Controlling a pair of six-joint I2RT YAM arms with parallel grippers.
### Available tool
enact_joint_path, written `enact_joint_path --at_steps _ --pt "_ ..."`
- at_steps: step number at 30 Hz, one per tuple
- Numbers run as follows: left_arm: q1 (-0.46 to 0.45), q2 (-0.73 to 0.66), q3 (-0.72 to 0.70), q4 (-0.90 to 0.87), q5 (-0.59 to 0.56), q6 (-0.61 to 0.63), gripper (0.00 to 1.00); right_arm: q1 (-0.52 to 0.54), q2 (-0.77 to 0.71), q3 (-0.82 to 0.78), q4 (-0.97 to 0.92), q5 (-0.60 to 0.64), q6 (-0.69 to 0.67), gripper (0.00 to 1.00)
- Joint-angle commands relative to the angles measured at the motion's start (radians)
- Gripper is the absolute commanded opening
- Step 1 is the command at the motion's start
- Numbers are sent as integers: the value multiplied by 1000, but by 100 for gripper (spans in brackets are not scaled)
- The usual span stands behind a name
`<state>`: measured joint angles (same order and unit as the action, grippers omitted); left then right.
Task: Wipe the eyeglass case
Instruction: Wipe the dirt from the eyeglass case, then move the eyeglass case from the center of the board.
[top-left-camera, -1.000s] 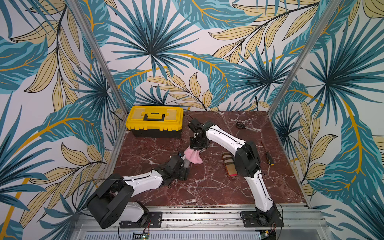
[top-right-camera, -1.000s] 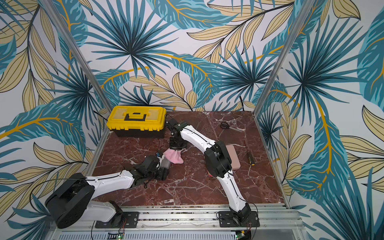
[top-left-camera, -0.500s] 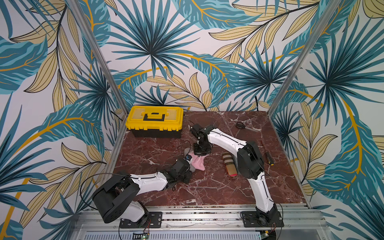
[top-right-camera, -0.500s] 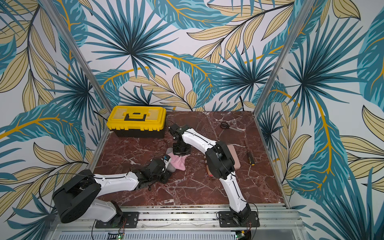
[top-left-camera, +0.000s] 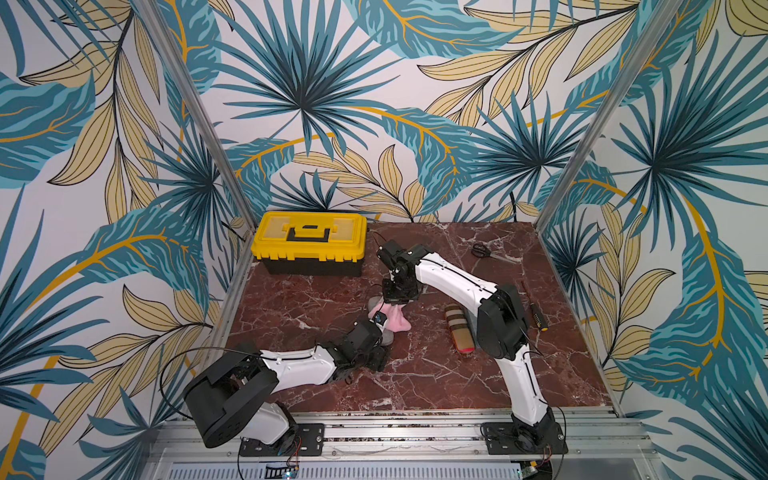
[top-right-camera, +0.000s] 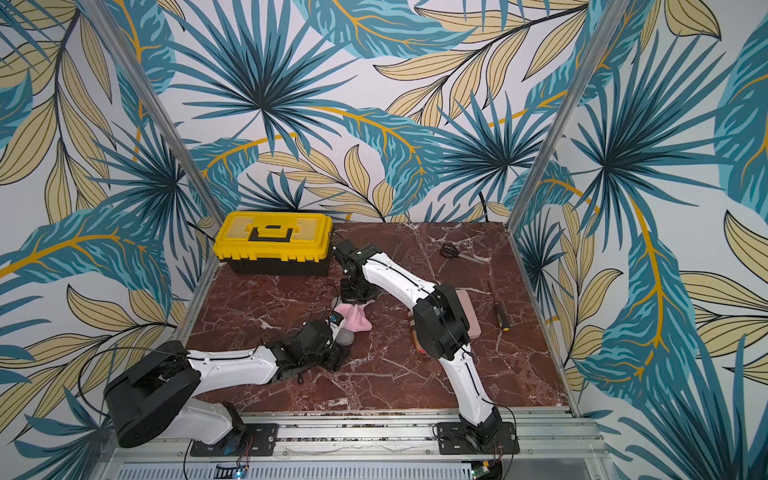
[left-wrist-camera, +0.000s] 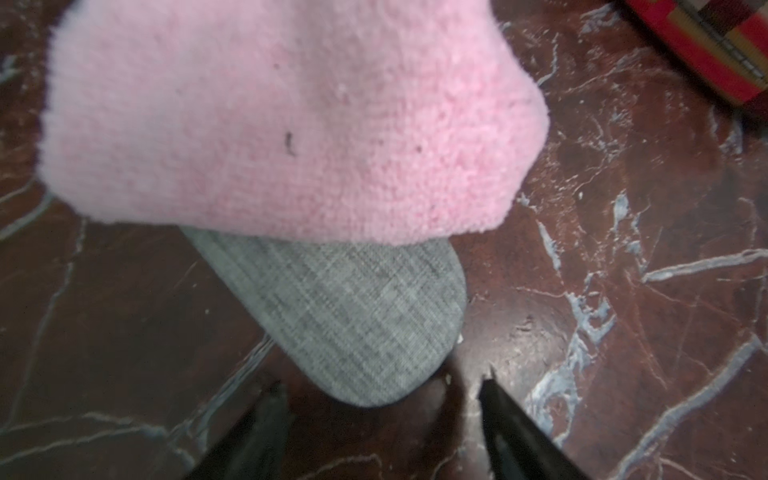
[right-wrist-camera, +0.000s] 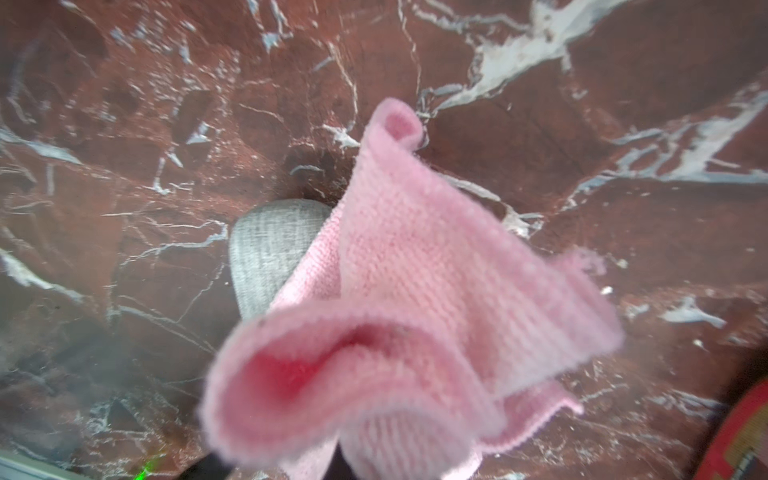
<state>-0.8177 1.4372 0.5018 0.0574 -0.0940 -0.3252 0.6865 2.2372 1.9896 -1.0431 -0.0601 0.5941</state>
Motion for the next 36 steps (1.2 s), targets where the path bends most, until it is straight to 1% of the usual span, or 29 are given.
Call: enact_joint_path --at_steps 1,3,4,7,10,13,15,16,17,18,20,24,27,31,34,36 --pt "-1 -29 -6 -94 -48 -36 90 -11 -26 -8 -4 -3 -12 0" --pt "-2 -40 -3 -105 -63 -43 98 -39 -47 9 -1 -19 -21 0" --pt "-2 -41 8 -120 -78 -46 100 -50 -50 20 -4 -24 -25 0" --pt "-2 -65 84 -238 -174 -70 100 -93 -55 36 -23 -12 -28 0" --pt "-4 -174 122 -304 -263 -82 100 -121 -85 -8 -11 -10 -24 0" --pt "-4 -279 98 -258 -299 -78 100 -136 -124 -56 19 -3 -17 0" --pt "-1 -312 66 -208 -417 -198 100 -143 -143 -81 41 -6 -11 0" --pt "10 -318 53 -168 -374 -186 100 -145 -149 -89 50 -8 -10 0" --pt "26 -321 43 -117 -266 -112 100 -146 -152 -94 57 -12 -10 0" --pt "33 -316 41 -86 -215 -82 100 -148 -153 -95 57 -12 -13 0" --pt "44 -283 69 -84 -139 -58 100 -151 -158 -97 58 -8 -16 0" --pt "43 -132 204 -245 -80 -86 100 -174 -187 -131 79 -14 -18 0" --pt "32 -16 268 -268 -56 -129 100 -192 -203 -160 86 -23 -25 0" --pt "15 104 351 -303 -91 -164 100 -199 -220 -188 89 -27 -37 0" --pt "14 177 414 -391 -146 -187 100 -201 -233 -215 102 -44 -26 0" --pt "8 200 431 -425 -188 -194 100 -200 -240 -230 111 -51 -19 0"
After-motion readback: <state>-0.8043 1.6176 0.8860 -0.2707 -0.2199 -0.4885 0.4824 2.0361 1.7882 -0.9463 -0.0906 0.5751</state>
